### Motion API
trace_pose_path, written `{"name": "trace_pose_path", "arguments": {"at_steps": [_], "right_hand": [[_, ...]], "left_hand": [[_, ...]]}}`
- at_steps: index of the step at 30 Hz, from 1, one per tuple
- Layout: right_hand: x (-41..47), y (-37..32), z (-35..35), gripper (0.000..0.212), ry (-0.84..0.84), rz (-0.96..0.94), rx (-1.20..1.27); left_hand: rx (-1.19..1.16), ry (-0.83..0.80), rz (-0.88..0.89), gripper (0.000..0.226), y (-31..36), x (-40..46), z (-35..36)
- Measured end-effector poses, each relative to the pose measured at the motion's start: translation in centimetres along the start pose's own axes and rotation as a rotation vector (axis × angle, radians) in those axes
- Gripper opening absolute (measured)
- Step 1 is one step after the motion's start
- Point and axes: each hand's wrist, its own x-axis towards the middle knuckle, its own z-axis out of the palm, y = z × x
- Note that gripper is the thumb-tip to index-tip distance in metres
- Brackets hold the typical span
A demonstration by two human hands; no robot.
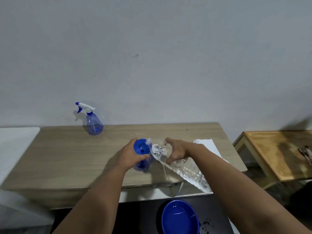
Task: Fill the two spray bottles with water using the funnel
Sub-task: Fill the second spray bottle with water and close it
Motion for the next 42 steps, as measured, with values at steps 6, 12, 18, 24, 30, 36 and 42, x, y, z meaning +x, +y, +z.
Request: {"name": "trace_pose_path", "arguments": {"at_steps": [6, 12, 18, 24, 30, 36, 42], "right_hand": [[-0.3, -0.3, -0.4, 0.086, -0.018, 0.022, -0.006], [-0.2, -0.7, -0.6, 0.097, -0.040, 0.032, -0.034], [-0.4, -1.1, -0.6, 0.101, -0.053, 0.028, -0.049], [-0.8, -1.7, -0.9, 0.103, -0.076, 0.047, -0.069], [-1.3, -2.2, -1.0, 0.102, -0.081, 0.059, -0.099], [-1.5, -2.3, -1.1, 0.100, -0.084, 0.064, -0.116], [-1.6, -2.3, -1.3, 0.103, -0.088, 0.071, -0.113]], "left_hand": [[-0.003, 0.000, -0.018, 0.073, -0.1, 0.3, 0.1], [-0.008, 0.009, -0.009, 0.067, -0.2, 0.2, 0.3], [-0.006, 0.014, -0.021, 0.074, -0.2, 0.2, 0.3], [0.019, 0.014, -0.039, 0.081, -0.4, 0.1, 0.3], [0.013, 0.016, -0.050, 0.082, -0.6, 0.3, 0.3], [0.005, 0.020, -0.043, 0.081, -0.4, 0.3, 0.3], [0.019, 0.023, -0.039, 0.080, -0.1, 0.2, 0.1]]}}
